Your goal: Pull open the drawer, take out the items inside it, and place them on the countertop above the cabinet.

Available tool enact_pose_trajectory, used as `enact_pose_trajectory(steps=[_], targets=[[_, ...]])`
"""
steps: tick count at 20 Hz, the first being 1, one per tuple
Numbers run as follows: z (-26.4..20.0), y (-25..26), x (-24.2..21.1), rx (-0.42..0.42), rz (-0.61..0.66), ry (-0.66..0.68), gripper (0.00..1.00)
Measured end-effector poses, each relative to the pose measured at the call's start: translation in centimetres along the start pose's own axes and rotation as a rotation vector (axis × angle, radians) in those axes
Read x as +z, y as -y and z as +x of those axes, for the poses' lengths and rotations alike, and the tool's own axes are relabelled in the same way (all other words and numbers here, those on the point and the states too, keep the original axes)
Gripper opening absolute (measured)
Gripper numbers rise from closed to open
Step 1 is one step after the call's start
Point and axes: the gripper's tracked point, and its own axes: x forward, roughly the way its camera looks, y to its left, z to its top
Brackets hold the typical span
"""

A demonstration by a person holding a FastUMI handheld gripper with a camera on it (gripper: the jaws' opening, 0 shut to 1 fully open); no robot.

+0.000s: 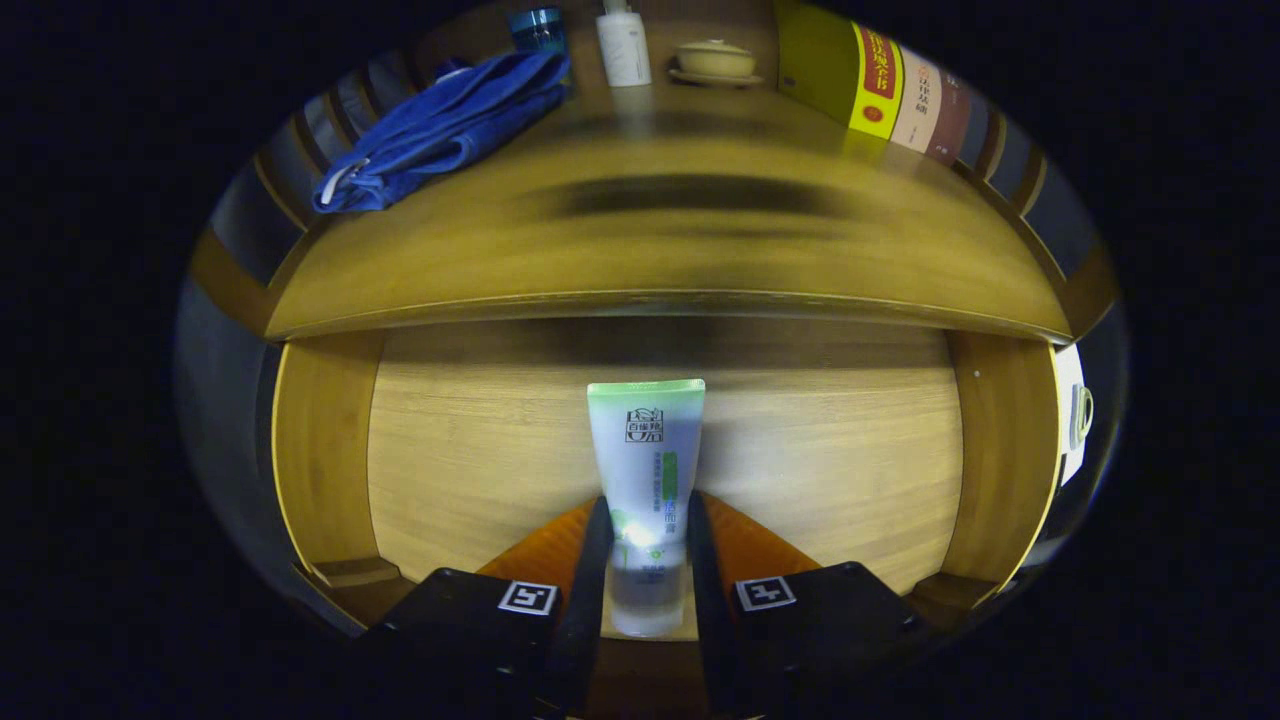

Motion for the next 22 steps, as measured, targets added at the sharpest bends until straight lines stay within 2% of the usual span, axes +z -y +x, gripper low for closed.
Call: enact_pose_trajectory(steps=[1, 2, 3, 10, 17, 22], targets=[[-1.4, -0.3, 0.8, 0.006, 0.0, 0.0, 0.51], [0.5, -0.3, -6.6, 0.009, 0.003, 0.006, 0.51], [-1.8, 0.2, -0.7, 0.009, 0.003, 0.014, 0.51], [-8.7, 1.2, 1.2, 0.018, 0.004, 0.079, 0.51], [-13.4, 0.9, 8.8, 0.035, 0.003, 0.211, 0.51], [-13.7, 2.3, 14.6, -0.028, -0.014, 0.264, 0.51]])
